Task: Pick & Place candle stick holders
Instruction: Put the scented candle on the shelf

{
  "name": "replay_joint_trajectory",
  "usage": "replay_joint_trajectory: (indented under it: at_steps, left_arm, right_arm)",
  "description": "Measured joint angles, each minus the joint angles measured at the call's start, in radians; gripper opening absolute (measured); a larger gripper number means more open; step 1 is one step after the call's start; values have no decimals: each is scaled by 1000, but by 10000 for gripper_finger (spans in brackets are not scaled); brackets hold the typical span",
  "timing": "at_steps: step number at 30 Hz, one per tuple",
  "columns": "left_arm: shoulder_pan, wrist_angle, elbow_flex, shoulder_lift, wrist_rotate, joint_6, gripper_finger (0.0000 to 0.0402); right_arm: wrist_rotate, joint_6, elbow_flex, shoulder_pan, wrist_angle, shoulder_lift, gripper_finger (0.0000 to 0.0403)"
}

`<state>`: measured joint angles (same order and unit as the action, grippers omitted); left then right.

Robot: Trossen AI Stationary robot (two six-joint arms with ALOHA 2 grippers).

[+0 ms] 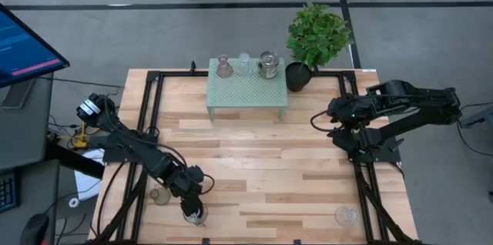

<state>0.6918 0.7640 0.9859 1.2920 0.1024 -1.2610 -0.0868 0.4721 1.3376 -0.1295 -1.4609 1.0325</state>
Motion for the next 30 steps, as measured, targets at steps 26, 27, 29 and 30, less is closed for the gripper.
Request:
replay_joint_trajectory:
  at_steps: [26, 27, 29, 30]
  left_arm:
    - [-98, -5, 2, 81, 40, 45, 5]
    - [-114, -6, 2, 81, 33, 38, 4]
    - [-150, -6, 2, 82, 29, 27, 3]
    - [-170, -6, 2, 80, 29, 26, 3]
  right_arm:
    - [0, -37, 0, 0, 0, 0, 255]
    - [-1, -37, 0, 0, 0, 0, 255]
    - [-18, -37, 0, 0, 0, 0, 255]
    - [-22, -37, 0, 0, 0, 0, 255]
